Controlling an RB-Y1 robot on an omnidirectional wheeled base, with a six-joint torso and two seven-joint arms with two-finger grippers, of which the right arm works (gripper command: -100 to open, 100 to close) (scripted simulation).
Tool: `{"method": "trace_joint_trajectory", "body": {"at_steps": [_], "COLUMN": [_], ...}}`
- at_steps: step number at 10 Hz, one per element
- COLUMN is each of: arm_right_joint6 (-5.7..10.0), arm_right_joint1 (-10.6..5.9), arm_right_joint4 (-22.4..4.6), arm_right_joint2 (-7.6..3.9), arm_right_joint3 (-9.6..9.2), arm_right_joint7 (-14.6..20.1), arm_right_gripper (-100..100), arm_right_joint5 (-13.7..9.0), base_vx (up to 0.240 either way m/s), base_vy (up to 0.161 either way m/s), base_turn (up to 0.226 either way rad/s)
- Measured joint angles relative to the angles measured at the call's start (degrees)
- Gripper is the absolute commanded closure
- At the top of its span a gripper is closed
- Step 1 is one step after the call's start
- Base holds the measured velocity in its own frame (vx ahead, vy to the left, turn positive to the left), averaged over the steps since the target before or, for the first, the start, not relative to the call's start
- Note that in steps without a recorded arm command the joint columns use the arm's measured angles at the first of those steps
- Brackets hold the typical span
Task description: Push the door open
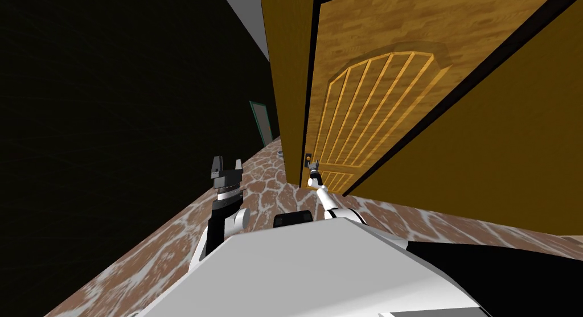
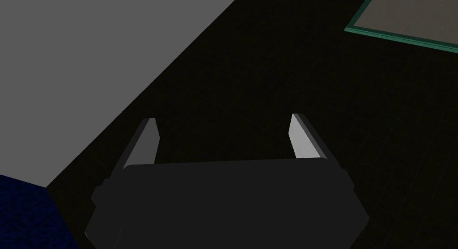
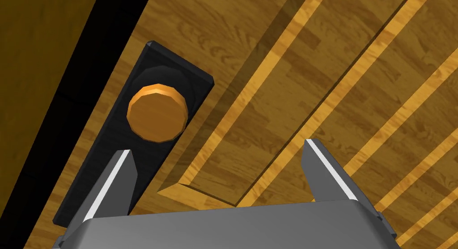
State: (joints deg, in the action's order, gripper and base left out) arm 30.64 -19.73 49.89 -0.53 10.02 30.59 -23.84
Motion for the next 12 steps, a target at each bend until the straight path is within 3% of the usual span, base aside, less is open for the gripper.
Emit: {"method": "trace_joint_trajectory", "body": {"at_steps": [12], "arm_right_joint6": [0.56], "arm_right_joint1": [-1.43], "arm_right_joint4": [-2.21], "arm_right_joint2": [2.37], "arm_right_joint3": [-2.0], "arm_right_joint7": [16.28], "arm_right_gripper": [-100], "arm_right_joint5": [-17.37], "base_vx": [-0.043], "base_vy": [-0.007], "base_turn": [0.058]}}
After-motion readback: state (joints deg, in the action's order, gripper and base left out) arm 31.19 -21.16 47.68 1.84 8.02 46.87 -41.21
